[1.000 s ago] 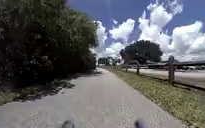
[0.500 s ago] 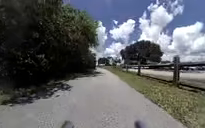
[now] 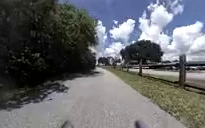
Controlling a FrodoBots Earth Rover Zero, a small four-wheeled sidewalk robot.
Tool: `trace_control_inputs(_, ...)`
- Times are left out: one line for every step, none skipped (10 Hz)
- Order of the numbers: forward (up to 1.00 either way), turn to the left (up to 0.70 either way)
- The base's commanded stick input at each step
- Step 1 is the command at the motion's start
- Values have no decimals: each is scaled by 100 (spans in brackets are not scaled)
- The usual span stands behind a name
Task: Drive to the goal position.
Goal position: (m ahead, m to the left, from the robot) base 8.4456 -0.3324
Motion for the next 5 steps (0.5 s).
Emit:
trace_control_inputs(50, 0)
trace_control_inputs(50, 0)
trace_control_inputs(50, 0)
trace_control_inputs(50, 0)
trace_control_inputs(50, 0)
